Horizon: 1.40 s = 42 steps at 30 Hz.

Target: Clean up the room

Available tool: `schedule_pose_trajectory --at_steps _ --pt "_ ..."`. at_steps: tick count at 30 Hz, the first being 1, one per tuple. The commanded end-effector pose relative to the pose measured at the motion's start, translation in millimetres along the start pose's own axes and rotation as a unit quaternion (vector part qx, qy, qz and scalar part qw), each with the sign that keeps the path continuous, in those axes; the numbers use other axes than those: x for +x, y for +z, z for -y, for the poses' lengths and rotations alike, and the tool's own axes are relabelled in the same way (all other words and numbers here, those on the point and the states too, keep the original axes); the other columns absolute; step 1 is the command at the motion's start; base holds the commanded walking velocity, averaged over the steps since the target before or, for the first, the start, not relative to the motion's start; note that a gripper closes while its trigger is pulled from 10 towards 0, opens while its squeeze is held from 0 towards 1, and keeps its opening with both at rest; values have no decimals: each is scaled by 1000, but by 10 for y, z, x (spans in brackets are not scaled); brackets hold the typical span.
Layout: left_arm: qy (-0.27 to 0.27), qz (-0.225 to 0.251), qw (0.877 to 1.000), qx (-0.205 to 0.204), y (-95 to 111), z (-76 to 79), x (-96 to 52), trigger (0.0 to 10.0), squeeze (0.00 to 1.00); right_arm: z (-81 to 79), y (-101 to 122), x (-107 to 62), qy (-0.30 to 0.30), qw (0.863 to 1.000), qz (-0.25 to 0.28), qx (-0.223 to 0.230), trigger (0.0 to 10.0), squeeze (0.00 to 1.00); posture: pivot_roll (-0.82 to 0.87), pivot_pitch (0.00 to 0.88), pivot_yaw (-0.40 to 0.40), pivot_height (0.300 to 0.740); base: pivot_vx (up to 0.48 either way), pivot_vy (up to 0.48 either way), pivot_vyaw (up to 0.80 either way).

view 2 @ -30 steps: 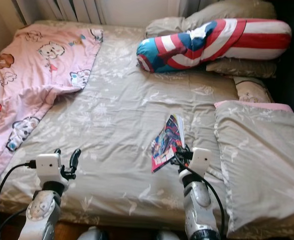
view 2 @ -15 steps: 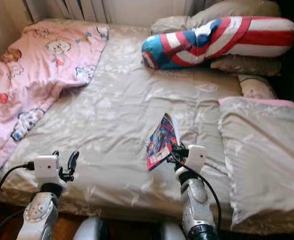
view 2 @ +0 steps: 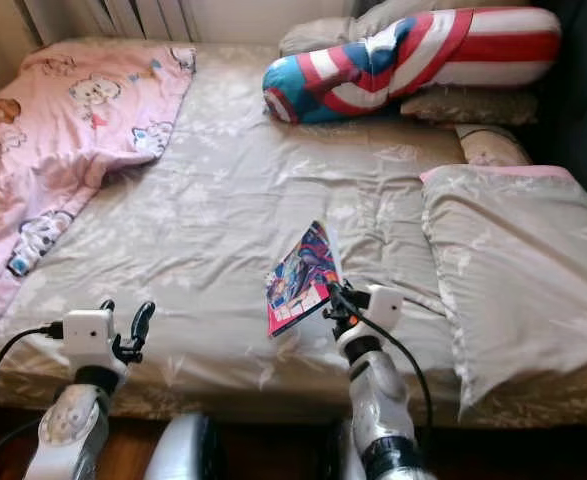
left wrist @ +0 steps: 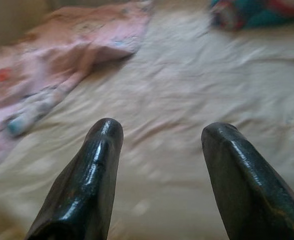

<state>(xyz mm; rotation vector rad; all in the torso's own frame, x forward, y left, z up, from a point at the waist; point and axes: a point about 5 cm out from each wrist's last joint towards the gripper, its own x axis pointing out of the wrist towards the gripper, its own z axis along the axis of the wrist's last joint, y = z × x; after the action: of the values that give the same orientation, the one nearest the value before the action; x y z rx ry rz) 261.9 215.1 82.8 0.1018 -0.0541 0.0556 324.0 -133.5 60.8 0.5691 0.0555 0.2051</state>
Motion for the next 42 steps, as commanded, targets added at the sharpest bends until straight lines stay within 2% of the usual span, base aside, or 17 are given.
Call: schedule_pose_trajectory --at_steps 1,4,7,11,13,17,18,30,35,40,42 --pt "-5 -24 1000 3 -80 -16 -63 10000 0 -31 -40 12 13 1000 -5 16 10000 0 102 183 26 642 0 0 0" --pt "-11 -27 1000 7 -83 -15 -77 10000 0 65 -101 -7 1 999 -28 41 10000 0 119 192 40 642 0 0 0" --pt "-17 -28 999 14 -65 -25 -96 10000 0 151 -118 -27 -22 998 -41 42 10000 0 136 203 51 642 0 0 0" --pt "-22 -37 999 26 -41 -98 -176 10000 0 345 -76 -60 -90 994 -45 50 10000 0 160 236 80 642 0 0 0" --pt "-23 -39 999 27 -39 -111 -194 10000 0 380 -70 -70 -104 992 -45 53 10000 0 166 246 87 642 0 0 0" --pt "-30 -46 998 33 -29 -135 -248 10000 0 538 -104 -161 -170 981 -55 75 10000 0 179 270 103 642 0 0 0" --pt "-33 -48 998 35 -23 -127 -258 10000 0 589 -161 -217 -189 976 -76 70 10000 0 193 285 111 642 0 0 0" --pt "-39 -70 996 43 22 -167 -426 10000 0 718 -247 -346 -248 961 -116 47 10000 0 222 368 130 642 0 0 0" --pt "-40 -79 995 42 29 -156 -504 10000 0 780 -312 -440 -284 949 -117 72 10000 0 229 387 129 642 0 0 0" --pt "-36 -85 995 45 32 -171 -540 10000 0 855 -431 -601 -330 929 -115 119 10000 0 233 394 126 642 0 0 0" --pt "-36 -86 995 45 39 -166 -546 10000 0 859 -460 -629 -335 927 -118 123 10000 0 233 394 124 642 0 0 0"
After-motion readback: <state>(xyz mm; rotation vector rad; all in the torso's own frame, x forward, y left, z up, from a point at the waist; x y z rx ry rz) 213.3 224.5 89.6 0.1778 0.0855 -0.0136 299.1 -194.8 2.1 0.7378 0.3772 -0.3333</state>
